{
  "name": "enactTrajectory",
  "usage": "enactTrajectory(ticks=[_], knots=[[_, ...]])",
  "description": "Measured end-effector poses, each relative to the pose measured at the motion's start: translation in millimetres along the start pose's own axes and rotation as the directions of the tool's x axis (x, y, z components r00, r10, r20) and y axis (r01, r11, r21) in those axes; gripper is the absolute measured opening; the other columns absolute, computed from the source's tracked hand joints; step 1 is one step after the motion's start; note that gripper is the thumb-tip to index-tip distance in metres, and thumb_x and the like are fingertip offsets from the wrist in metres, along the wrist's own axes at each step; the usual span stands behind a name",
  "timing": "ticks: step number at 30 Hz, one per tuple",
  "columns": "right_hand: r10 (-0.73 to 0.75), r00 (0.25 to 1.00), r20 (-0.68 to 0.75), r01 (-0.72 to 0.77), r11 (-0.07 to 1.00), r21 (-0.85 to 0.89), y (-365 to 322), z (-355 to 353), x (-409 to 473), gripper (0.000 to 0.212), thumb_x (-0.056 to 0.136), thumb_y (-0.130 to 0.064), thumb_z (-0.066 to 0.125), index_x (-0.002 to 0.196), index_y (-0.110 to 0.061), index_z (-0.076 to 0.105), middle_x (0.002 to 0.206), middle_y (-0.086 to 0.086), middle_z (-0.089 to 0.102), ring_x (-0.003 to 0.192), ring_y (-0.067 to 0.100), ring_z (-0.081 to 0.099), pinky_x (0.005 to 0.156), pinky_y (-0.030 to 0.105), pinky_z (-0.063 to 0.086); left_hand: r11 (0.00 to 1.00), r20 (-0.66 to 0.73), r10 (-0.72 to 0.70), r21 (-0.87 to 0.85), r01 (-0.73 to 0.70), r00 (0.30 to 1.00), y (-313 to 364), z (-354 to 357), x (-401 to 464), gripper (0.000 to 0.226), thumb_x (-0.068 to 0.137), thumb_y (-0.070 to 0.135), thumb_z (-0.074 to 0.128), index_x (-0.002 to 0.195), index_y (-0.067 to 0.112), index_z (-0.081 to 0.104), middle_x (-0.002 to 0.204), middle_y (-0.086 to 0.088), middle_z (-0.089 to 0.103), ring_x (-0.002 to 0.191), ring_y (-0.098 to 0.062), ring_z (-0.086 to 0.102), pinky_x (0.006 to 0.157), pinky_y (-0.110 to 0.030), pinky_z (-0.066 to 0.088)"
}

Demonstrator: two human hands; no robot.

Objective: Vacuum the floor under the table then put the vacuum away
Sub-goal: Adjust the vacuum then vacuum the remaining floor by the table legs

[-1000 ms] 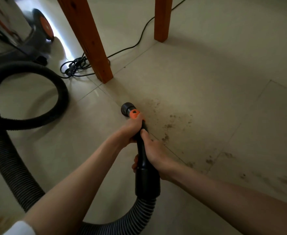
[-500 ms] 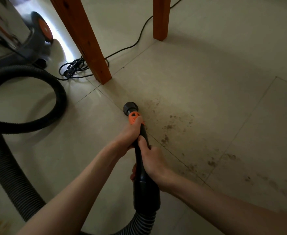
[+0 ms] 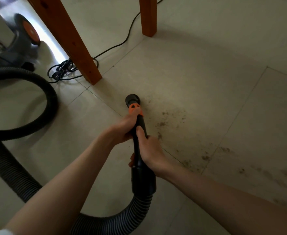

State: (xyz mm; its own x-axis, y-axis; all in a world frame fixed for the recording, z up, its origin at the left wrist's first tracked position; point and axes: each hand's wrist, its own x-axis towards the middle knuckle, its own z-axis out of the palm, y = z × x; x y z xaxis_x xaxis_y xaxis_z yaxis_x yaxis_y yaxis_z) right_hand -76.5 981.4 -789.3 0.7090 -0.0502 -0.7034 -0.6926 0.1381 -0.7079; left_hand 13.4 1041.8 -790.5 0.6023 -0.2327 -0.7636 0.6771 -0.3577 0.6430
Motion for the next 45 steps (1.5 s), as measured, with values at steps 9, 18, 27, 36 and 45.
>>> enactTrajectory(ticks=[9, 18, 27, 36, 45], knots=[[-0.012, 0.998, -0.064, 0.014, 0.999, 0.041, 10, -20, -12, 0.049, 0.099, -0.047, 0.034, 0.088, -0.005, 0.056, 0.054, 0.010, 0.057, 0.042, 0.020, 0.057, 0.045, 0.025, 0.050, 1.000, 0.049, 0.012, 0.009, -0.012, 0.999, -3, 29, 4, 0.041, 0.100, 0.044, 0.026, 0.090, 0.009, 0.045, 0.076, -0.008, 0.045, 0.063, -0.018, 0.047, 0.063, -0.030, 0.044], [-0.006, 0.995, -0.100, 0.020, 0.989, 0.146, 0, -21, 3, 0.050, 0.099, -0.042, 0.037, 0.100, 0.004, 0.057, 0.058, 0.013, 0.055, 0.040, 0.022, 0.055, 0.039, 0.023, 0.047, 0.997, 0.072, 0.040, 0.062, -0.044, 0.997, 11, 34, 17, 0.044, 0.100, 0.045, 0.027, 0.087, 0.008, 0.046, 0.073, -0.007, 0.045, 0.062, -0.017, 0.046, 0.064, -0.029, 0.044], [0.000, 1.000, -0.018, 0.004, 0.976, 0.217, -8, -23, 13, 0.046, 0.100, -0.040, 0.035, 0.084, -0.002, 0.056, 0.058, 0.013, 0.053, 0.043, 0.024, 0.054, 0.041, 0.025, 0.049, 0.983, -0.021, 0.093, 0.159, -0.088, 0.995, 18, 31, 24, 0.045, 0.101, 0.042, 0.025, 0.081, 0.008, 0.046, 0.070, -0.006, 0.045, 0.059, -0.016, 0.046, 0.057, -0.026, 0.042], [0.006, 0.986, -0.167, 0.036, 0.968, 0.250, 10, -39, -4, 0.054, 0.101, -0.039, 0.034, 0.103, 0.008, 0.060, 0.052, 0.014, 0.054, 0.032, 0.019, 0.051, 0.036, 0.022, 0.045, 0.974, 0.037, 0.047, 0.219, -0.054, 0.998, 12, 70, 23, 0.047, 0.099, 0.047, 0.029, 0.081, 0.008, 0.048, 0.069, -0.006, 0.047, 0.058, -0.017, 0.047, 0.056, -0.027, 0.043], [0.025, 0.990, -0.137, 0.007, 0.974, 0.227, 25, -50, -25, 0.056, 0.101, -0.038, 0.033, 0.100, 0.011, 0.060, 0.050, 0.012, 0.055, 0.036, 0.021, 0.054, 0.040, 0.025, 0.049, 0.978, 0.077, 0.038, 0.202, -0.053, 0.996, -5, 79, 9, 0.044, 0.100, 0.043, 0.029, 0.085, 0.007, 0.048, 0.071, -0.006, 0.047, 0.058, -0.016, 0.047, 0.054, -0.027, 0.042]])
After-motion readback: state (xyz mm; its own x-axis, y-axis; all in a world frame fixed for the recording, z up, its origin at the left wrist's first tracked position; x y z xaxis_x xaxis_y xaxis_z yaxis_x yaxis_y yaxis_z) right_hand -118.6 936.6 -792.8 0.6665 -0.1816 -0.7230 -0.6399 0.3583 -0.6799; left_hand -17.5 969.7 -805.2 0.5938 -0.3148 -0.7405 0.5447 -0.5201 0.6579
